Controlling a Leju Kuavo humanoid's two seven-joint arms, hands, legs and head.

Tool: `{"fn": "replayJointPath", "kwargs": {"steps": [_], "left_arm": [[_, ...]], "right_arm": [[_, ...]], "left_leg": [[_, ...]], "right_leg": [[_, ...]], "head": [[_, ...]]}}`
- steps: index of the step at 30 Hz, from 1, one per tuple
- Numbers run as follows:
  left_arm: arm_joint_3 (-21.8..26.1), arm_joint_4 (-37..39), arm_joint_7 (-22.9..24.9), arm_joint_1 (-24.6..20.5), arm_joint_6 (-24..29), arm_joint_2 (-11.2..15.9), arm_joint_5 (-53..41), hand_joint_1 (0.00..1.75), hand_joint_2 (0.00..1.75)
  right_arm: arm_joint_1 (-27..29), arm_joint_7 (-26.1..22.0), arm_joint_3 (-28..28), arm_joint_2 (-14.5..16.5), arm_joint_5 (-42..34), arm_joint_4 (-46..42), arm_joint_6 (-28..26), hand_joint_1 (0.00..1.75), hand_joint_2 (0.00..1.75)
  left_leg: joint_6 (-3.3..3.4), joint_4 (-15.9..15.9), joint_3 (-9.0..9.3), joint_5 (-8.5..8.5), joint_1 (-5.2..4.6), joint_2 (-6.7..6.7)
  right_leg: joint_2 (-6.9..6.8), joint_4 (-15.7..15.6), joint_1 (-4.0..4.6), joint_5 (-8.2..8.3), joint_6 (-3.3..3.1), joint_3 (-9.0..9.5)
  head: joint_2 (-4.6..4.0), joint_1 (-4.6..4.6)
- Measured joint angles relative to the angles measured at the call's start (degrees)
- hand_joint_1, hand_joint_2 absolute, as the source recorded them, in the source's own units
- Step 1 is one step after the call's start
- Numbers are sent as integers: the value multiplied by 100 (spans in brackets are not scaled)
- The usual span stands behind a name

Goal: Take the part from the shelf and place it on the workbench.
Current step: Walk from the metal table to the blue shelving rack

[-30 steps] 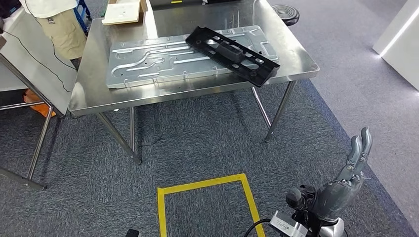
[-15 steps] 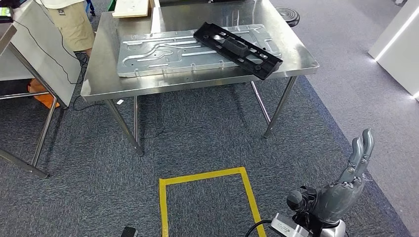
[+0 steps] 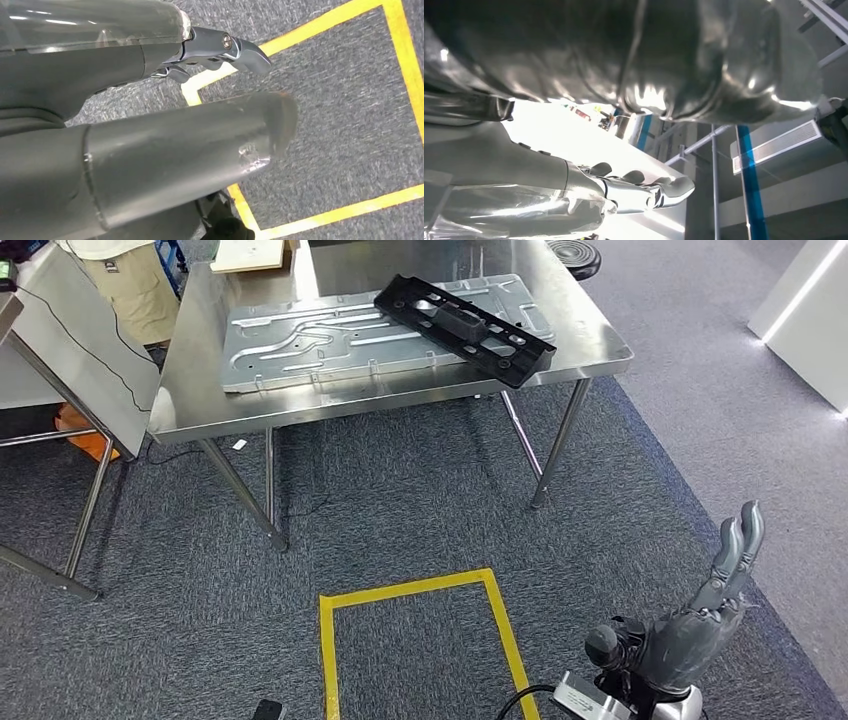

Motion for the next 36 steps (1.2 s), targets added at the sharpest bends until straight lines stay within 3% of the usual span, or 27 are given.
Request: {"fn": "replayJointPath", "kwargs": {"steps": [1, 3, 5, 7, 10, 12, 13, 16, 17, 18, 19, 21, 23, 26, 28, 31, 32, 33, 34, 36], "left_arm": [[0, 0, -2, 11, 3, 0, 0, 0, 0], [0, 0, -9, 31, 9, 0, 2, 0, 0], [0, 0, -19, 35, 12, 2, 4, 0, 87], [1, 0, -28, 26, 24, 8, 7, 0, 175], [3, 0, -34, 38, 49, 15, 10, 0, 175], [4, 0, -36, 50, 66, 17, 14, 0, 175], [4, 0, -36, 51, 74, 17, 16, 0, 175], [5, 0, -40, 63, 86, 17, 18, 0, 175], [6, 0, -41, 72, 87, 17, 18, 0, 175], [7, 0, -41, 82, 87, 17, 18, 0, 175], [7, 0, -42, 89, 87, 17, 18, 0, 175], [7, 0, -43, 92, 86, 17, 18, 0, 175], [7, 0, -48, 87, 85, 19, 20, 0, 175], [11, 0, -60, 87, 85, 20, 45, 0, 175], [21, 0, -78, 94, 85, 21, 63, 0, 175], [35, 0, -99, 112, 85, 21, 87, 0, 175], [39, 1, -103, 125, 88, 20, 97, 0, 175], [44, 1, -109, 140, 94, 20, 104, 0, 175], [51, 2, -119, 153, 102, 19, 108, 0, 175], [85, 2, -143, 163, 113, 25, 105, 0, 175]], "right_arm": [[7, 0, -1, 0, -72, 1, 0, 0, 0], [21, 0, -4, 0, -254, 2, 0, 0, 0], [28, 0, -7, 0, -382, 2, 0, 0, 0], [31, 0, -10, 0, -451, 2, 0, 0, 0], [45, 0, -31, 0, -535, 2, 0, 0, 0], [57, 0, -98, 0, -635, 2, 0, 0, 0], [65, 0, -147, 0, -686, 2, 0, 0, 0], [106, 0, -298, 0, -769, 5, 0, 0, 0], [121, 0, -340, 0, -781, 7, 0, 0, 0], [132, 0, -370, 0, -789, 8, 0, 0, 0], [139, 0, -391, 0, -793, 8, 0, 0, 0], [141, 0, -419, 0, -796, 9, 0, 0, 0], [149, 0, -450, 0, -800, 6, 0, 0, 0], [172, 0, -556, 8, -866, 6, 0, 0, 0], [182, 0, -677, 14, -972, 11, 0, 0, 0], [209, 0, -974, 34, -1191, 68, 0, 0, 0], [216, 0, -1133, 41, -1286, 124, 0, 0, 0], [221, 1, -1311, 45, -1390, 198, 0, 0, 0], [223, 2, -1479, 46, -1486, 278, 0, 0, 0], [221, 4, -1837, 46, -1672, 451, 0, 0, 0]], "left_leg": [[-10, 329, -161, -106, 5, 0], [-3, 443, -227, -4, 9, 0], [49, -300, 119, 422, 7, 0], [109, -987, 421, 672, -17, 1], [179, -1174, 464, 722, -41, -1], [253, -1238, 479, 792, -15, 6], [290, -1267, 481, 826, 0, 11], [339, -1275, 428, 872, -6, 23], [340, -1274, 414, 879, -8, 25], [336, -1272, 407, 885, -9, 25], [328, -1262, 403, 887, -5, 24], [290, -1219, 396, 872, -13, 17], [228, -1176, 380, 853, -36, 8], [132, -1167, 369, 848, -30, 2], [67, -933, 271, 665, -13, -1], [13, 121, -199, 76, -1, -3], [15, 421, -329, -29, -1, -3], [31, 530, -368, -22, -4, -5], [65, 394, -284, 102, -13, -7], [199, -381, 128, 485, -57, -10]], "right_leg": [[1, 5, 5, 4, -6, -14], [7, 22, 15, 7, -9, -26], [13, 38, 24, 8, -3, -18], [17, 52, 45, 18, 41, -27], [14, 22, 46, 61, 150, -39], [14, 120, 40, -31, 212, -76], [15, 329, 40, -182, 236, -167], [17, 1422, 36, -754, 278, -654], [16, 1626, 33, -801, 286, -737], [16, 1639, 28, -752, 291, -726], [14, 1371, 19, -589, 294, -567], [17, 524, -1, -260, 295, -92], [37, 22, -5, -127, 246, 165], [51, -11, 17, -105, 124, 151], [43, -26, 2, -72, 51, 135], [29, -27, 4, -42, -2, 77], [27, -26, 14, -36, -8, 61], [26, -25, 26, -31, -12, 53], [28, -25, 42, -28, -13, 55], [28, -26, 65, -21, -12, 73]], "head": [[0, 0], [0, 0], [1, 0], [1, 0], [0, 2], [0, 3], [0, 3], [0, 3], [0, 3], [0, 3], [0, 3], [1, 3], [1, 2], [0, 1], [0, 1], [0, 0], [0, 0], [0, 0], [0, 0], [0, 1]]}}
